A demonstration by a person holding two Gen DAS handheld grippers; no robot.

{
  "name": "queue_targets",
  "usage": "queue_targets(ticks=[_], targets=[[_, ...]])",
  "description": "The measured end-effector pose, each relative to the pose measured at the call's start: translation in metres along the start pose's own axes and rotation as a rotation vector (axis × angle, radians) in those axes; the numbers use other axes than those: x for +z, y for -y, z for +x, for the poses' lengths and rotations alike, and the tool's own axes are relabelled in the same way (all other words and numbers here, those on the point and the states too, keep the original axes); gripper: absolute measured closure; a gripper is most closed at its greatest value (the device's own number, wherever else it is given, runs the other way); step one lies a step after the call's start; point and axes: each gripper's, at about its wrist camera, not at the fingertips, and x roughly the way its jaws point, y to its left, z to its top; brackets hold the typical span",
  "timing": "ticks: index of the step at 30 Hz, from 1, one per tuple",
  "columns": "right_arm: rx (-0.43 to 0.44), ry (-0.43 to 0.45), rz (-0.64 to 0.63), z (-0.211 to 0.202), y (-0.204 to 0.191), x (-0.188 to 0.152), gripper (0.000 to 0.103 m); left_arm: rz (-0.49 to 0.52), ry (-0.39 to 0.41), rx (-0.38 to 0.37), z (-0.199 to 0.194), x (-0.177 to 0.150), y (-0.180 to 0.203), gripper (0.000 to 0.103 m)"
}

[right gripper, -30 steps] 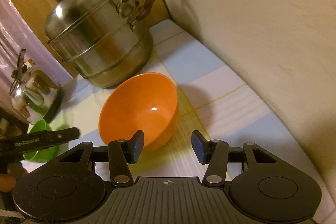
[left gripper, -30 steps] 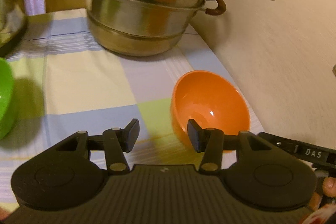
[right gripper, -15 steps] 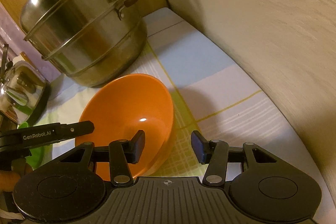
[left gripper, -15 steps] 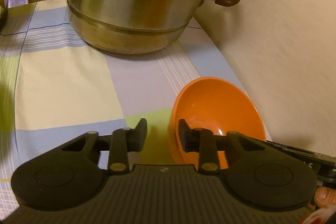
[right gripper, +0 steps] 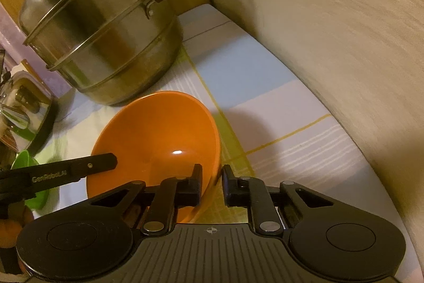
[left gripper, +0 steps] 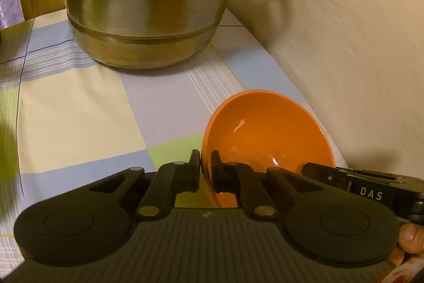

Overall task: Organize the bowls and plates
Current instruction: 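Lift the orange bowl with both grippers and carry it over the green bowl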

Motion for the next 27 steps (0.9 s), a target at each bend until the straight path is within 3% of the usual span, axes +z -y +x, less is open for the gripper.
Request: queue_targets(ticks=[6,14,27], targets=[[0.019,0.006,-0.006,-0.022,-0.004,-0.003,0.090,-0.004,0.010,0.013,-0.025,-0.006,0.008,0.097],[0.045,0.024,-0.041,-0.079,-0.028,-0.007,0.091,-0.025,0.048,0.016,-0.090,-0.018,0.013,0.097],[0.094,0.024,-0.084,-0.166,-0.067,-0.046,0.090,-0.066,0.074,0.043,-0.190,-0.063,0.020,0.097]])
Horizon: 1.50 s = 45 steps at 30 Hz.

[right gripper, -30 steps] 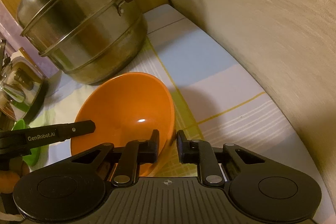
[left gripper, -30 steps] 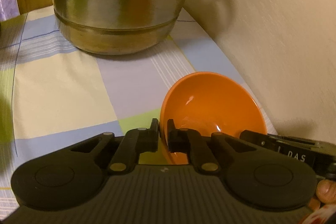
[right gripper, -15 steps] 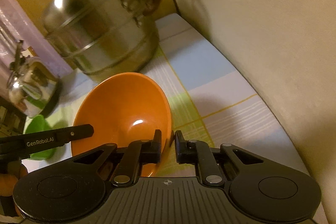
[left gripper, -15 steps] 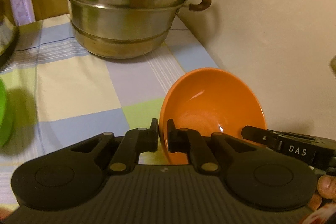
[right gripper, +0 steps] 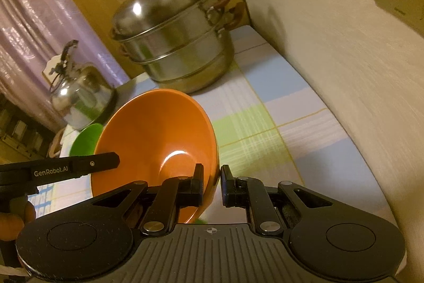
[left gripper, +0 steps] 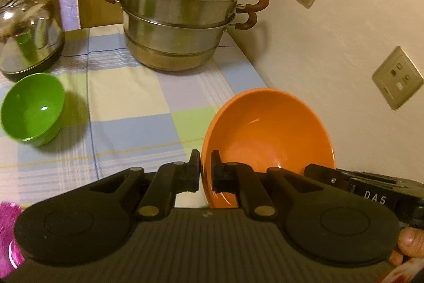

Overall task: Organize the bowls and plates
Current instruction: 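Lift the orange bowl with both grippers and carry it over the green bowl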

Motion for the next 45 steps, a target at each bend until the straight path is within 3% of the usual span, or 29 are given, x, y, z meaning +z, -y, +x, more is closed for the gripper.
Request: queue_targets(ticks=[22,45], targets=[[-0.005,-0.050,-0.041,-0.084,-0.026,-0.086,0.090,-0.091,-0.076,-0.027,-0.075,-0.111,0.003,0.097],[0.005,-0.140,-0.013,-0.092,-0.026,-0.180,0.090,-0.148,-0.150,0.011,-0.089,-0.202,-0.012,0.096]])
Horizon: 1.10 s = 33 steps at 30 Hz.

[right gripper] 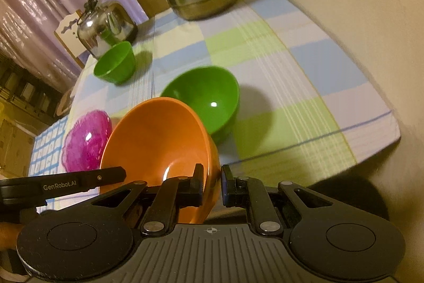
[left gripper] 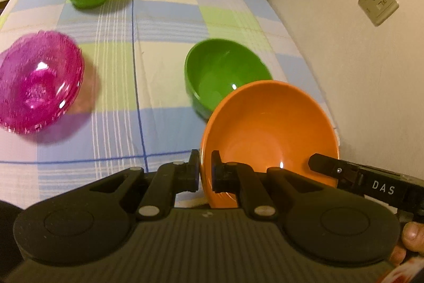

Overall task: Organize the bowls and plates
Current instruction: 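Lift the orange bowl with both grippers and carry it over the green bowl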

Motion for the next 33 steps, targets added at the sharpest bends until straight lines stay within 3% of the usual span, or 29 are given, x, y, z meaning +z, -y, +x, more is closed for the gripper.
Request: queue_targets(ticks=[19,25,33], targets=[[-0.007,-0.033,-0.012,0.009,0.004,-0.024,0.090,-0.008,-0.043,0.012,0.008,-0.021,-0.003,0.096],[-0.003,-0.017,-0.002,0.001,0.004,-0.014,0.090,0.011,-0.021,0.007,0.003,-0.008,0.005,0.096],[-0.001,0.013,-0.005,0.001,0.005,0.021,0.090,-0.001,0.010,-0.008,0.006,0.035,0.012,0.096]])
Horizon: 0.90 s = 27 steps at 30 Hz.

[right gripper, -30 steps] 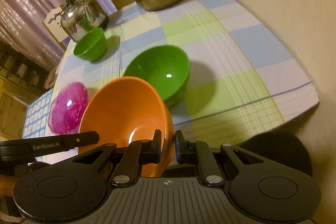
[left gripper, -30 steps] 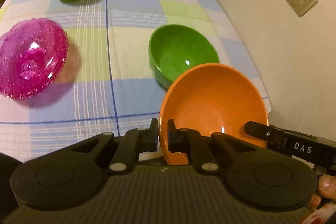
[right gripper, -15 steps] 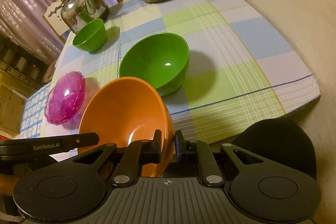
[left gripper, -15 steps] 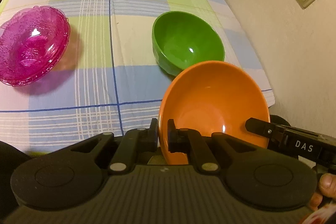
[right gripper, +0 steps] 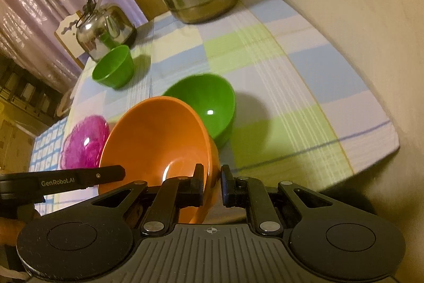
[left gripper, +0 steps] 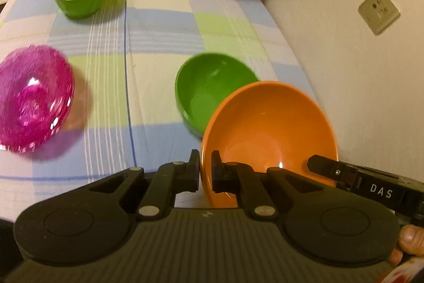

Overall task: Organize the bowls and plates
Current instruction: 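Lift the orange bowl with both grippers and carry it over the green bowl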

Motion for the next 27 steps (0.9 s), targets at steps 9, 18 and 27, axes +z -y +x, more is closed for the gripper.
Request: queue_targets(ticks=[9,18,27], targets=[[-0.007,0.019,-0.011,0.028,0.005,0.056,0.090,0.002,0.007,0.017,0.031,0.055,0.002,0.096],[-0.003,-0.039,0.009,0.081,0.025,0.092,0.090,0.004,-0.028,0.042,0.076,0.079,-0.010,0.097],[-0.021,-0.086,-0.012,0.112,0.026,0.090,0.091,-0.005,-0.053,0.052,0.097,0.074,-0.023,0.097]])
